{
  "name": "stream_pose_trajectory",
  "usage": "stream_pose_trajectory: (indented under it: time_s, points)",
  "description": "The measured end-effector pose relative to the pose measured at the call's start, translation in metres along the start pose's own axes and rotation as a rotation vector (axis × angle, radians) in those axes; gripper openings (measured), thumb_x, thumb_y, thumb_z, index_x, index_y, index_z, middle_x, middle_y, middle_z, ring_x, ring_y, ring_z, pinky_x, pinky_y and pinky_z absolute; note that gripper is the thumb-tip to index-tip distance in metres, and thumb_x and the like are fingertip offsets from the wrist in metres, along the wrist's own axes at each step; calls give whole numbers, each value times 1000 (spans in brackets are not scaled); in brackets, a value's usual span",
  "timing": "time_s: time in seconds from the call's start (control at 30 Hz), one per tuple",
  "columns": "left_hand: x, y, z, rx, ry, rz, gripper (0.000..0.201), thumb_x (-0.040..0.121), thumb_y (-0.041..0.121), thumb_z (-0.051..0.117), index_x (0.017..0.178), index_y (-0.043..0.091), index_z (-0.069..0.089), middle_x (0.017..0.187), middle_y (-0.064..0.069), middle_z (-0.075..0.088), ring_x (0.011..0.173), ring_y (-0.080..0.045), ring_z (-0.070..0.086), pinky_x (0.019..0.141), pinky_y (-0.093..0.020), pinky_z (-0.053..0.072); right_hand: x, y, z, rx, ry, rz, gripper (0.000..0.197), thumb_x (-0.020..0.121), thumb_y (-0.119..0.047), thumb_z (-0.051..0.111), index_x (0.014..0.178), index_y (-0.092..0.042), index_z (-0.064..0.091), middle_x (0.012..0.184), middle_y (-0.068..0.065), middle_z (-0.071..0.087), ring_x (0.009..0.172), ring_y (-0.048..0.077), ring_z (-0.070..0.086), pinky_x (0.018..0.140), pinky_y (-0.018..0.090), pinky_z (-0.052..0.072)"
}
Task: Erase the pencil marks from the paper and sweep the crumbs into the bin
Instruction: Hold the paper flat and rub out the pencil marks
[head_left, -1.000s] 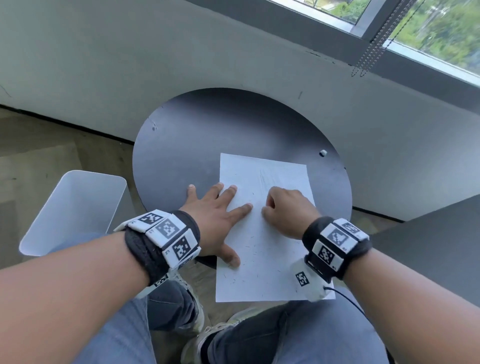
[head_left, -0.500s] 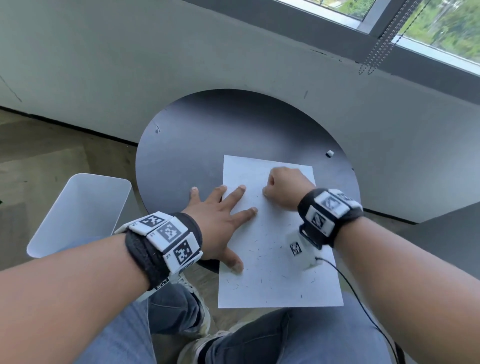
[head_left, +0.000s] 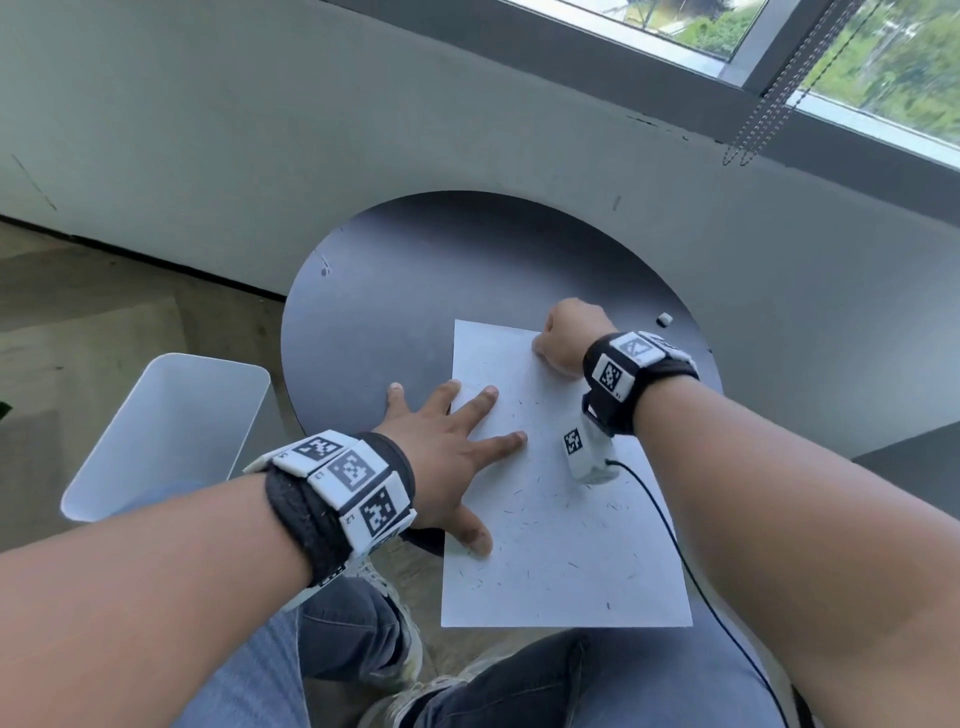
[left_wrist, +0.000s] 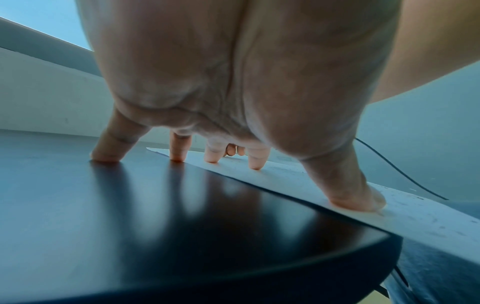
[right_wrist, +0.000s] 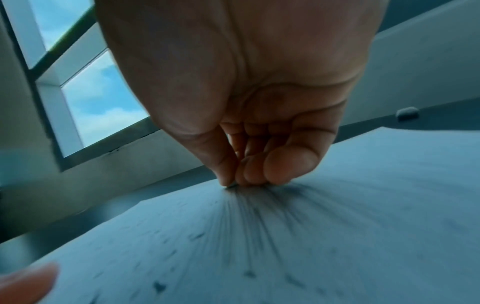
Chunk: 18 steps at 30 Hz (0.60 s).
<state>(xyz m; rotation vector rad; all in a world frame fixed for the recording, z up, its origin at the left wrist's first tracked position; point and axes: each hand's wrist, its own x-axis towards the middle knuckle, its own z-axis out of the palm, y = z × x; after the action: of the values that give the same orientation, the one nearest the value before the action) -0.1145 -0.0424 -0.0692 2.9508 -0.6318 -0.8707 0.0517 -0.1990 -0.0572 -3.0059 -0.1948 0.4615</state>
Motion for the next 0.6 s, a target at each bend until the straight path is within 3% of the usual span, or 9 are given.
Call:
stream_pose_trajectory:
  time_s: [0.1,0.2,0.33,0.47,0.6]
  points:
    - [1,0,0,14,9,-1,119,66,94,56,154,55,-14,168,2,-27,154,-36,-18,110,-80,10,-25,4,3,-35,-17,-35,26,90,-17,53,65,-14,43,72,5,52,65,25,50,47,27,29]
    - [3,1,0,20,8,-1,117,67,93,57,154,56,-14,168,1,-27,154,-38,-18,109,-81,9,-75,22,17,21,-68,-92,12,90,-24,52,81,-16,53,89,3,62,81,24,57,58,31,40]
    - [2,3,-2,11,-9,3,115,70,90,58,154,56,-13,167,-1,-29,153,-39,-19,109,-83,6,-123,37,27,82,-129,-108,12,91,-30,51,84,-20,54,89,-2,61,82,21,57,63,34,47]
    - [2,2,-1,11,-6,10,113,71,90,57,153,57,-13,167,0,-29,153,-38,-20,108,-83,6,-87,27,23,70,-34,-109,9,88,-25,50,81,-21,54,87,-1,61,83,22,57,67,34,47]
    - [1,2,-1,9,-5,5,113,70,90,58,153,58,-13,167,0,-29,153,-38,-20,108,-84,6,-25,12,15,55,20,-44,22,84,-17,49,63,-17,41,68,4,51,68,30,51,49,28,29]
